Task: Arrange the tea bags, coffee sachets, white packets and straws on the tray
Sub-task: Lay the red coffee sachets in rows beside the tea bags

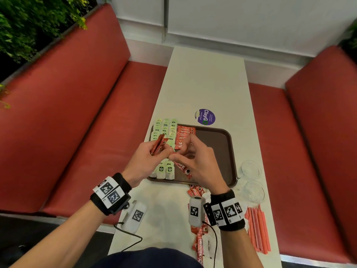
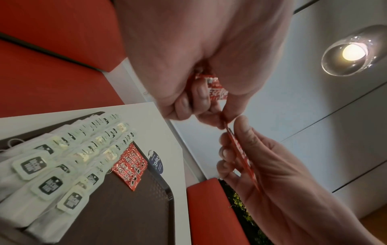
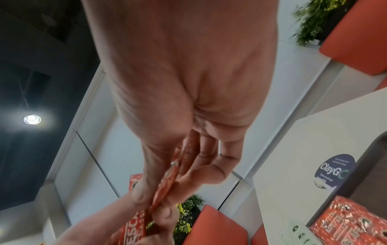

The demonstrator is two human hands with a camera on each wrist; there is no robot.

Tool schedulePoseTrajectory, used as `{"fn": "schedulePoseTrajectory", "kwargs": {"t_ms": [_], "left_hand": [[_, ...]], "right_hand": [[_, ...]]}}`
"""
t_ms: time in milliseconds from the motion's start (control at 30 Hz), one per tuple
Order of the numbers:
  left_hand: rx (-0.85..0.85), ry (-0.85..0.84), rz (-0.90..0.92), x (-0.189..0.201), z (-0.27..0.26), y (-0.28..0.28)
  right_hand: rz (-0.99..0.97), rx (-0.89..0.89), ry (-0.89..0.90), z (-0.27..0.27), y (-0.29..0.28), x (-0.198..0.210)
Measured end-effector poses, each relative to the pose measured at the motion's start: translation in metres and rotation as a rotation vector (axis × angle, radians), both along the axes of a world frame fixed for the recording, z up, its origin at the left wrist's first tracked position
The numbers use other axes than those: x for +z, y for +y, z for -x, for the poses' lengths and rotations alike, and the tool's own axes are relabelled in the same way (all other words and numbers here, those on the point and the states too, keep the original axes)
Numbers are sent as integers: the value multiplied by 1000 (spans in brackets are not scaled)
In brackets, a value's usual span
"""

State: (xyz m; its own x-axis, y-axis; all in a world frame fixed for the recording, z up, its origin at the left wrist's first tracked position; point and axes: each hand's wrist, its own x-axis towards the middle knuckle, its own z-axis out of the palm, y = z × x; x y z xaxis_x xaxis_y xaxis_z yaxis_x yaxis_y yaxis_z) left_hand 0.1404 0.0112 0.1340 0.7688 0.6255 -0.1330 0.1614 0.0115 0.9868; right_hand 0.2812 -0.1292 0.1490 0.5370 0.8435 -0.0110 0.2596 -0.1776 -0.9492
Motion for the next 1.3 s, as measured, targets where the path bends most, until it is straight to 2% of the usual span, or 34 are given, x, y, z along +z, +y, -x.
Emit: {"fn": "schedulePoseTrajectory", "kwargs": {"t_ms": [100,200,333,467,567,700,800,933,1033,1167,1300], "left_hand": [[102,-40,-70,3,-3,-5],[209,-76,-29,-1,-6,-3],[270,-110,7,-7,-8,0],[293,-116,18,-7,-16,-5],[312,-92,8,-10,-23,-6],[309,-63,29,-19,-28,-2],[298,-34,31,-25,-31,0],[270,14,55,-38,-35,5],[270,57,65,-50,-37,10],[300,102,147,-62,-32,11],[268,138,209,-72,-22,10]], "right_hand": [[-18,-72,-33,1,-1,2],[-19,-116,-53,-5,-4,-2],[-47,-143,80,-15,-14,-2],[-80,-251,162,-21,-11,-7],[-58,-281,-33,-26,-9,-16],[18,-144,-468,-29,-5,-24],[65,-77,-718,-35,1,-34],[57,-41,-898,-48,4,-45],[118,-20,-871,-67,7,-63],[344,-35,-699,-108,19,-114],[531,41,-651,-127,39,-160]]}}
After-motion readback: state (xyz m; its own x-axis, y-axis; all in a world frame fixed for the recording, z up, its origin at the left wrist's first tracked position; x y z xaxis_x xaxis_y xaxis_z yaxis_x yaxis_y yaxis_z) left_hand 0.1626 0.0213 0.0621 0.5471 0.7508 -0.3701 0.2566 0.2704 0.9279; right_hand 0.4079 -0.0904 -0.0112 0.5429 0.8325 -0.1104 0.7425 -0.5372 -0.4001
